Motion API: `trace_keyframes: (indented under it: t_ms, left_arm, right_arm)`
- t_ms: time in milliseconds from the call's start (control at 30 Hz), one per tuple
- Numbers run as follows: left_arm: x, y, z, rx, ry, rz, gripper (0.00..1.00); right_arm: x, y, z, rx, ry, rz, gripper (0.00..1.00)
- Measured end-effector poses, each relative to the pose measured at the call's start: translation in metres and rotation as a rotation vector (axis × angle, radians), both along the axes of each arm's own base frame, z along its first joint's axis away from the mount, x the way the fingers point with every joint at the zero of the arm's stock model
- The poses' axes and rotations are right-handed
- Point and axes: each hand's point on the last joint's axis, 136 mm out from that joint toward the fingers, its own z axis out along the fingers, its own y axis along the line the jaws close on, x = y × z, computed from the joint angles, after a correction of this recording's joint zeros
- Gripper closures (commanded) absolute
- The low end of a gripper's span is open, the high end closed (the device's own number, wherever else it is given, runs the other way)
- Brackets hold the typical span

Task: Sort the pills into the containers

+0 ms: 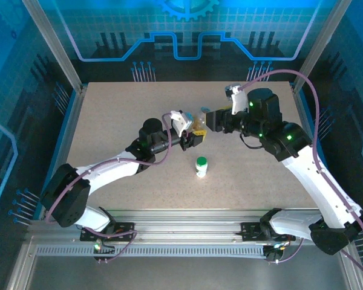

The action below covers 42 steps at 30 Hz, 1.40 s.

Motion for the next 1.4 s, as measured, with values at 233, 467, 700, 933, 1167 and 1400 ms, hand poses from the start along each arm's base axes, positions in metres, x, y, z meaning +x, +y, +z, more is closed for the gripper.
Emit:
trace_keyframes:
  t_ms: [233, 467, 700, 933, 1167, 1400]
  left_arm:
    - [0.006, 0.002, 0.005, -0.062, -0.010, 0.028, 1.00]
    - [0.005, 0.003, -0.002, -0.060, -0.006, 0.032, 1.00]
    - [0.005, 0.003, -0.003, -0.057, -0.003, 0.032, 1.00]
    - [0.005, 0.003, -0.008, -0.051, 0.004, 0.033, 1.00]
    - [0.003, 0.004, -0.016, -0.033, 0.001, 0.033, 1.00]
    - [0.001, 0.004, -0.018, -0.014, -0.024, 0.024, 1.00]
  right_arm:
    - [0.023, 0.004, -0.015, 0.001, 0.045, -0.107, 0.34]
    - [0.034, 0.011, -0.024, 0.005, 0.063, -0.115, 0.35]
    - [0.041, 0.020, -0.034, 0.003, 0.086, -0.096, 0.44]
    - [0.040, 0.027, -0.035, 0.007, 0.089, -0.070, 0.56]
    - [0.038, 0.029, -0.044, -0.010, 0.097, -0.048, 0.53]
    - [0.037, 0.034, -0.051, -0.020, 0.096, 0.003, 0.72]
